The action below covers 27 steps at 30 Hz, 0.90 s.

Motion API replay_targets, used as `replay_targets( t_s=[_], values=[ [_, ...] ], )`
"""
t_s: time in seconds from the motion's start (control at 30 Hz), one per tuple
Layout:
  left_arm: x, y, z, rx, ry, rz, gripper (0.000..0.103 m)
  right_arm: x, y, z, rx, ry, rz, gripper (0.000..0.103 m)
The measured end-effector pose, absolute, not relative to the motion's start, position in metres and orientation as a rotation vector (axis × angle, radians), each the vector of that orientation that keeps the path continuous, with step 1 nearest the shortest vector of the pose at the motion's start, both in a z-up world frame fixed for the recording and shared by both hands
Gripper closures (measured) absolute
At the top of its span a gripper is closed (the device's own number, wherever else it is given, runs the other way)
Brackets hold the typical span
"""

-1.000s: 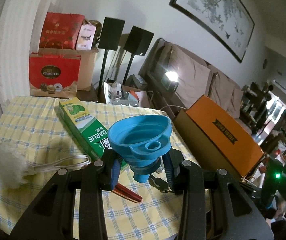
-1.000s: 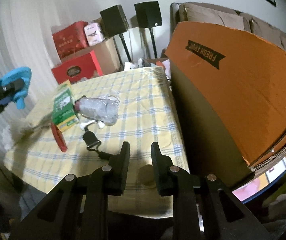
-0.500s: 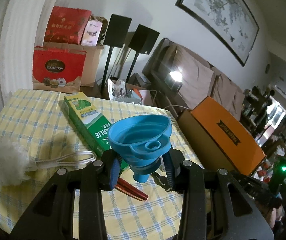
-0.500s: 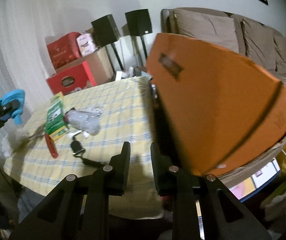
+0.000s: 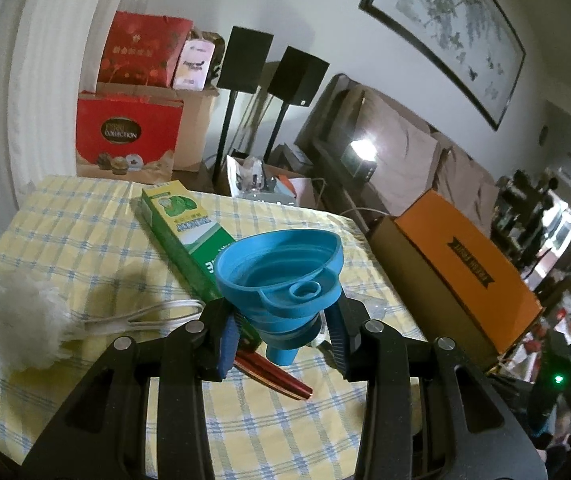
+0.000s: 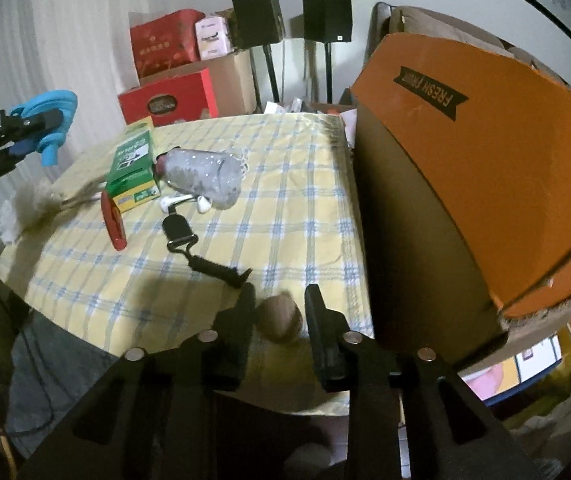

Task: Organize objects
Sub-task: 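Carry the blue funnel up with the left gripper while the right gripper holds the cap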

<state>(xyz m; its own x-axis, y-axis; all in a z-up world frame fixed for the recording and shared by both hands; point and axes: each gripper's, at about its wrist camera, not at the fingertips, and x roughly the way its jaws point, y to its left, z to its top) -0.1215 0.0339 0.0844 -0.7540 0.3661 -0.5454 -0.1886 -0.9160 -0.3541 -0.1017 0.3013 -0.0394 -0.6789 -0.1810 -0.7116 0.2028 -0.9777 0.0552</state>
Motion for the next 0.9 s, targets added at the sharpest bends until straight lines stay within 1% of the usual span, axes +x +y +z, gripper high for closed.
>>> replay_targets(
  t_s=[0.03, 0.1, 0.2, 0.37, 0.43, 0.7, 0.9],
  values=[
    [-0.122, 0.035, 0.083, -0.914, -0.393, 2.667, 0.067, -0.102, 0.301, -0.042, 1.147, 0.042, -2.697, 0.069],
    [-0.122, 0.037, 0.081, -0.927, -0.383, 2.670, 0.067, -0.104, 0.299, -0.046, 1.177, 0.070, -2.700, 0.066],
    [-0.125, 0.039, 0.075, -0.954, -0.382, 2.660, 0.067, -0.109, 0.293, -0.053, 1.222, 0.132, -2.702, 0.066],
    [-0.126, 0.041, 0.069, -0.979, -0.387, 2.645, 0.067, -0.111, 0.293, -0.057, 1.237, 0.124, -2.683, 0.067],
    [-0.125, 0.041, 0.068, -0.982, -0.391, 2.641, 0.067, -0.112, 0.295, -0.058, 1.242, 0.113, -2.685, 0.070],
    [-0.125, 0.039, 0.068, -0.982, -0.396, 2.648, 0.067, -0.113, 0.295, -0.058, 1.240, 0.087, -2.690, 0.070],
    [-0.126, 0.037, 0.067, -0.996, -0.403, 2.649, 0.067, -0.114, 0.292, -0.060, 1.247, 0.133, -2.692, 0.069]
  ],
)
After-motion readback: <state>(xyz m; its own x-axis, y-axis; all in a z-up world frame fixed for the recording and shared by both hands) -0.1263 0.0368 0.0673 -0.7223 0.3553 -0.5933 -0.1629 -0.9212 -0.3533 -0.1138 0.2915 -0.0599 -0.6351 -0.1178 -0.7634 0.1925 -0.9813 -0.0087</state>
